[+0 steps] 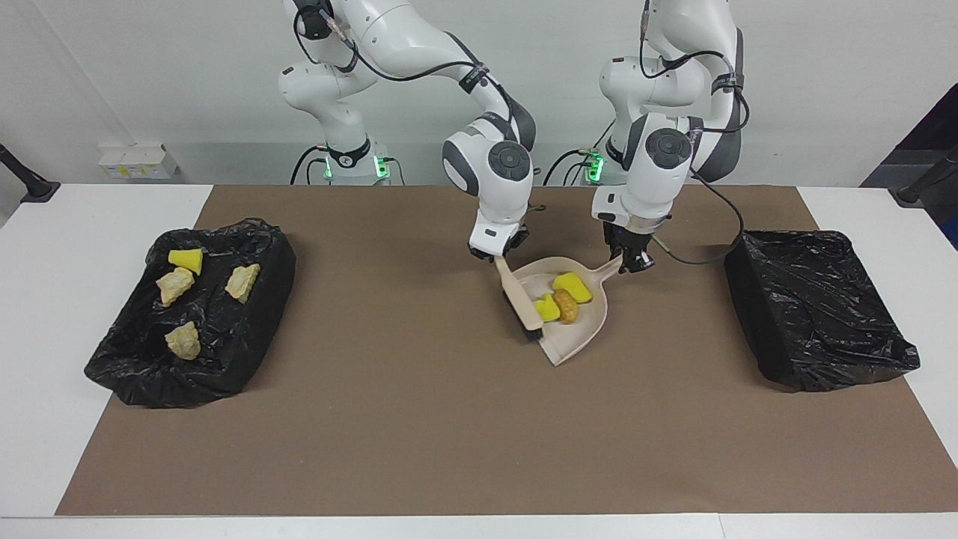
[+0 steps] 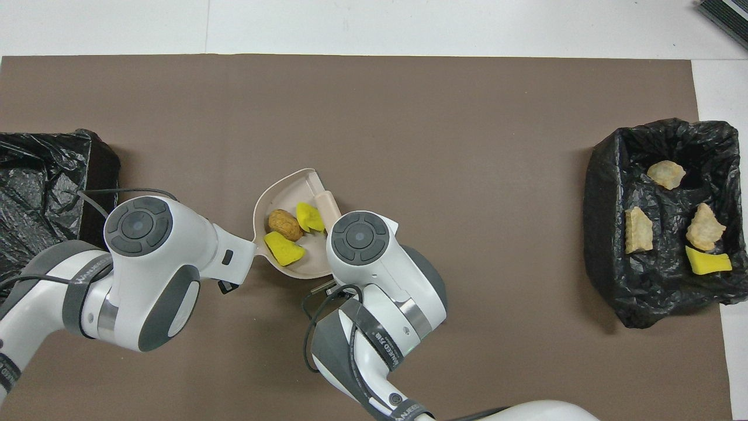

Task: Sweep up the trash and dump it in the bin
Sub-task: 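Brush the sponge and bread pieces into the dustpan held by the left gripper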

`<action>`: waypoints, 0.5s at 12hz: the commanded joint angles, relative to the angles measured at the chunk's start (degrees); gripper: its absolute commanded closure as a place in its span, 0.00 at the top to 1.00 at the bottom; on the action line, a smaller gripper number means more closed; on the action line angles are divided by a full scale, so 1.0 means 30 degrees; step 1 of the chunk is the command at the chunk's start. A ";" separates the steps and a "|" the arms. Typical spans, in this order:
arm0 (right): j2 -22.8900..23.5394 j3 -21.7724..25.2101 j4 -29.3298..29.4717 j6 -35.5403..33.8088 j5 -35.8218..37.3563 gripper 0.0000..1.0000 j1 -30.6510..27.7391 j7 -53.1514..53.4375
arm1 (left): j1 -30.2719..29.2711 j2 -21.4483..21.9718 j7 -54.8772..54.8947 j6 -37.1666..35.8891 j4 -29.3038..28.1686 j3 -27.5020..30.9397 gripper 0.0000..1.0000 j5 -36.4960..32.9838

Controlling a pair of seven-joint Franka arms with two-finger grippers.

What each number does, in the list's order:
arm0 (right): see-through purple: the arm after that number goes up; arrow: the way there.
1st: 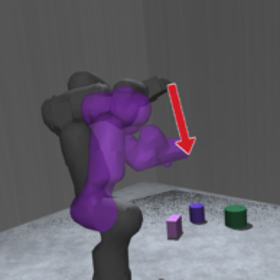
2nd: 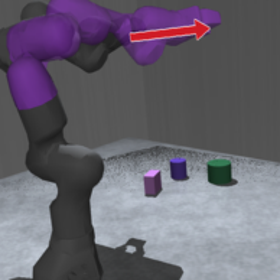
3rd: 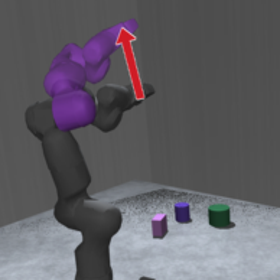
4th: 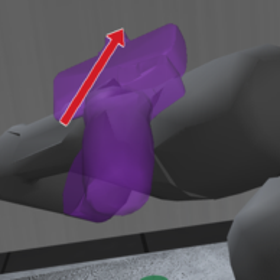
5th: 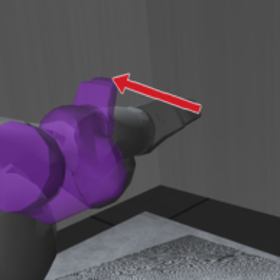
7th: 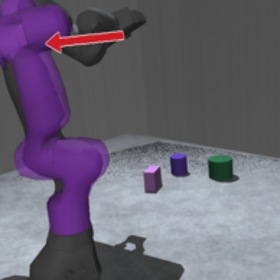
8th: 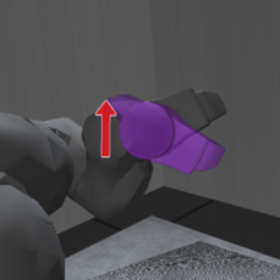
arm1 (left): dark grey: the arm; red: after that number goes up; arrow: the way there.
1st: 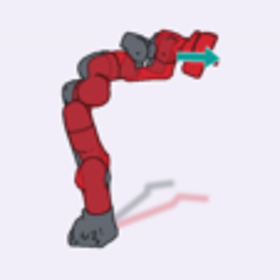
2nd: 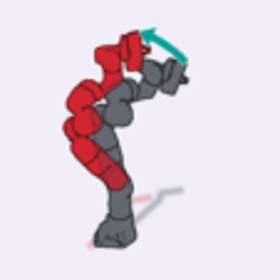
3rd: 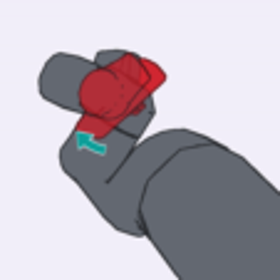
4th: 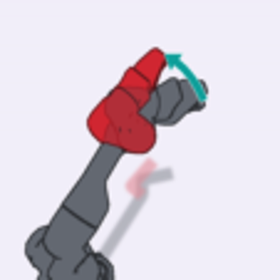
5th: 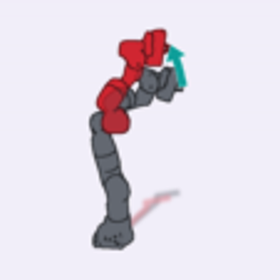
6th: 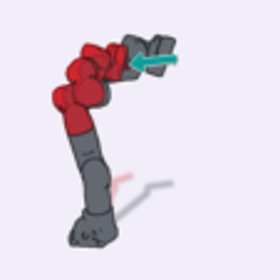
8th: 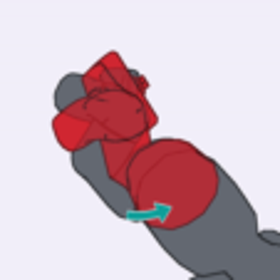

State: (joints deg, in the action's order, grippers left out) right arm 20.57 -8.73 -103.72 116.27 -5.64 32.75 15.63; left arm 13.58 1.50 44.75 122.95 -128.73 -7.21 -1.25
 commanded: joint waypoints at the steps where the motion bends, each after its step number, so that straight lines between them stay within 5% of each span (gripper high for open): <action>1: -0.0293 -0.0078 -0.0028 -0.0434 -0.0552 0.00 -0.0604 -0.1050 | -0.0104 0.0585 -0.0412 0.0473 -0.0595 0.0001 0.00 0.0152; 6: -0.2311 0.0040 0.0001 -0.3039 -0.0201 0.00 -0.2214 -0.0905 | -0.0192 0.0556 -0.0966 0.0444 -0.0566 0.0001 0.00 0.0211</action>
State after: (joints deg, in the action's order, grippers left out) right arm 17.03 -8.31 -103.25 110.06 -5.66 27.97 14.49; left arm 13.58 1.50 43.45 122.97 -128.73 -7.18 -1.19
